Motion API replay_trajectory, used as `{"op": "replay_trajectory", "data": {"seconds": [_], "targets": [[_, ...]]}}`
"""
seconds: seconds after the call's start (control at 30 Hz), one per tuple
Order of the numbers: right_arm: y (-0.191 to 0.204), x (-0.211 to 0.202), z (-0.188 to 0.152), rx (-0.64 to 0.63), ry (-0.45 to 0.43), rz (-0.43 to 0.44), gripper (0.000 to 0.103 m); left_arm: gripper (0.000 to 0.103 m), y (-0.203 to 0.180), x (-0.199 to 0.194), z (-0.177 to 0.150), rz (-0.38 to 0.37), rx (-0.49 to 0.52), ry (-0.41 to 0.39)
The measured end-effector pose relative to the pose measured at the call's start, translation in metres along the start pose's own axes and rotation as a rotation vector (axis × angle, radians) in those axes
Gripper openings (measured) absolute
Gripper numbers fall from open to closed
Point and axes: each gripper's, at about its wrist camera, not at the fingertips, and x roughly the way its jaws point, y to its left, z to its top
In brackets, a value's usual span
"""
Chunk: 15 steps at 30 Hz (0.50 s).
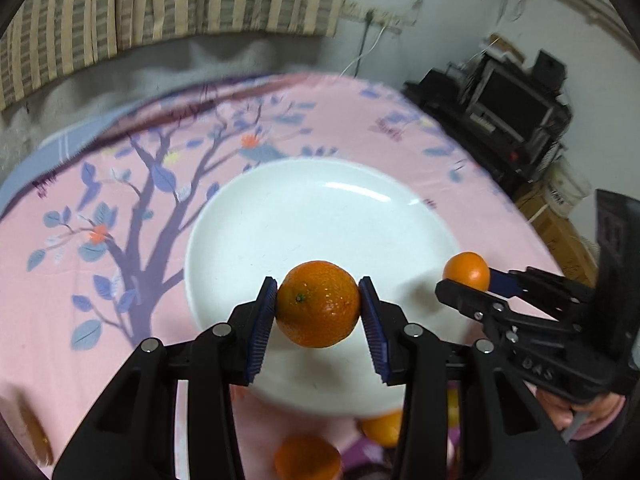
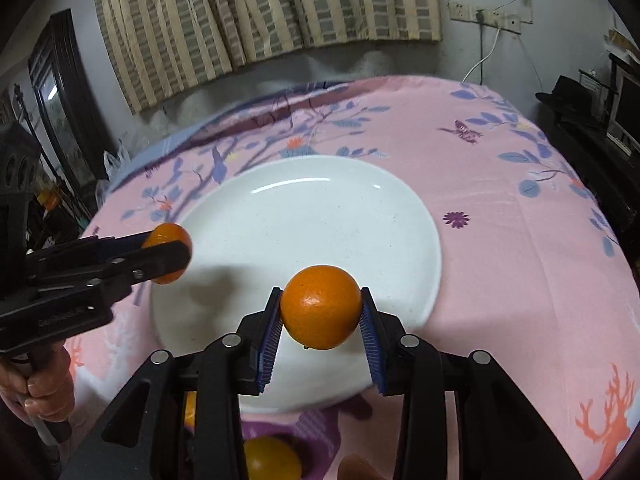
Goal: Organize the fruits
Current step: 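Carry both oranges over the white plate and open both grippers to release them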
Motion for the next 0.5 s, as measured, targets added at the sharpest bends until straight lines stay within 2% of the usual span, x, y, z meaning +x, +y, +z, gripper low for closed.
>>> {"op": "replay_trajectory", "data": {"seconds": [0.2,0.23,0.27,0.3,0.33,0.4,0.43,0.5], "targets": [[-0.003,0.028,-0.003,-0.010,0.055,-0.023,0.038,0.042,0.005,0.040,0.002,0.035,-0.002,0.068],[-0.002,0.028,-0.005,-0.017,0.054,-0.034,0.038,0.046,0.004,0.042,0.001,0.050,-0.001,0.071],[0.000,0.029,-0.004,-0.024,0.054,-0.041,0.041,0.061,0.004,0.041,0.001,0.064,-0.005,0.069],[0.002,0.026,-0.005,-0.030,0.050,-0.044,0.052,0.070,0.004,0.037,0.001,0.067,-0.012,0.057],[0.004,0.021,-0.005,-0.037,0.040,-0.044,0.057,0.080,0.004,0.029,0.001,0.068,-0.021,0.035],[0.010,0.003,-0.006,-0.061,0.003,-0.053,0.060,0.085,0.001,0.002,-0.001,0.062,-0.016,-0.013],[0.014,-0.008,-0.008,-0.071,-0.016,-0.060,0.064,0.091,0.000,-0.011,-0.003,0.062,-0.006,-0.028],[0.019,-0.032,-0.016,-0.083,-0.057,-0.064,0.067,0.098,-0.001,-0.045,-0.013,0.081,0.006,-0.080]]}}
